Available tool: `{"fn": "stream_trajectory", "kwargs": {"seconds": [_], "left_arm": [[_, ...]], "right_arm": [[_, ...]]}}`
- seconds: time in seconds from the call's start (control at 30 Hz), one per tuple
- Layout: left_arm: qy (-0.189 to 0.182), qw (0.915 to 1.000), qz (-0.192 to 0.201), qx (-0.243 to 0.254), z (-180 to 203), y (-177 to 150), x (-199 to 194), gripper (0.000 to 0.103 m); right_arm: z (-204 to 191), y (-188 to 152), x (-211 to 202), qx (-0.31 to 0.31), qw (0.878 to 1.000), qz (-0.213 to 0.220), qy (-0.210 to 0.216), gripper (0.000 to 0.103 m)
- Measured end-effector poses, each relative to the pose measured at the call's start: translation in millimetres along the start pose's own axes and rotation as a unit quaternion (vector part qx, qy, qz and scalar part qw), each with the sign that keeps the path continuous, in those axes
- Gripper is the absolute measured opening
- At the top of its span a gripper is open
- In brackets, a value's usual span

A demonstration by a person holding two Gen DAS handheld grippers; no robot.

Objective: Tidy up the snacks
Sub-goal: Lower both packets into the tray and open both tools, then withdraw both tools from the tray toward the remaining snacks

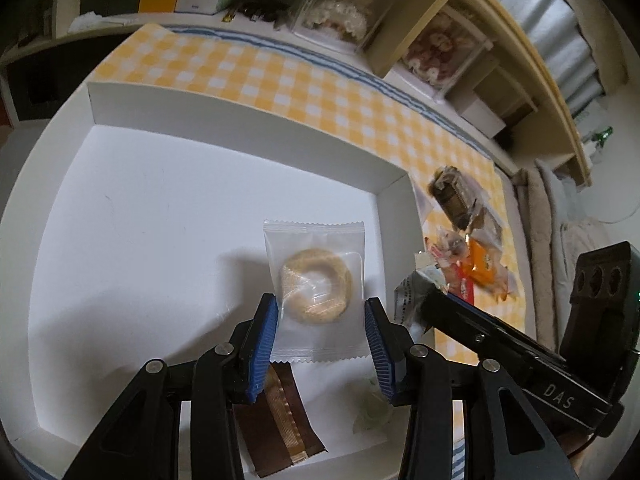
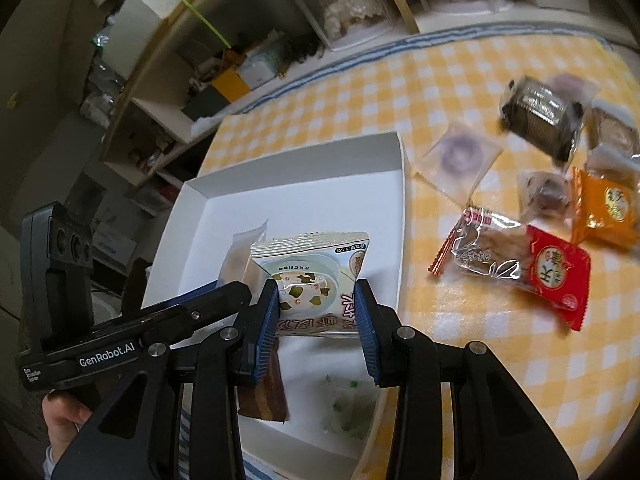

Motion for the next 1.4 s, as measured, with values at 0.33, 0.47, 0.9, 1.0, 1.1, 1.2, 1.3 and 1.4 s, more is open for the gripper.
{"fn": "stream_trajectory", "kwargs": {"seconds": [0.33,0.47,0.9,1.0,1.1,1.2,1.3,1.4], "left_arm": [[0.034,0.9993,-0.016,-0.003,-13.2,-0.6,-0.9,0.065],[0.037,0.9992,-0.012,0.009,-9.3,-6.5,-10.7,0.082],[0.064,0.9967,0.006,0.048,-7.9,-22.5,-41.8,0.103],[0.072,0.9956,0.014,0.059,-6.6,-24.5,-50.7,0.103],[0.073,0.9949,0.024,0.066,-3.3,-27.0,-60.5,0.103],[0.075,0.9937,0.035,0.075,-0.5,-29.5,-71.3,0.103],[0.072,0.9930,0.046,0.081,2.4,-32.6,-82.7,0.103],[0.069,0.9922,0.057,0.087,6.5,-36.8,-93.9,0.103]], "right_arm": [[15.4,-3.0,-13.3,0.013,1.000,-0.001,-0.022,0.064],[11.4,-6.4,-18.1,-0.014,0.999,0.000,-0.036,0.071],[-1.3,-15.3,-32.6,-0.071,0.994,0.009,-0.085,0.103],[-3.0,-16.4,-38.9,-0.078,0.992,0.012,-0.095,0.103],[-5.0,-17.8,-45.0,-0.084,0.991,0.015,-0.103,0.103],[-7.3,-18.0,-52.8,-0.089,0.990,0.022,-0.111,0.103],[-9.5,-17.5,-60.2,-0.090,0.989,0.029,-0.115,0.103],[-12.2,-16.9,-69.3,-0.094,0.988,0.036,-0.119,0.103]]}}
Point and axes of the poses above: each gripper's, at about its wrist camera, not at the fingertips, and x roughly the way its jaws point, z to its right, y to its top, the point moved 6 cm from there along x, roughly the way its jaws point, and after that the axes turned 6 degrees about -x, right-handed, at the moved point
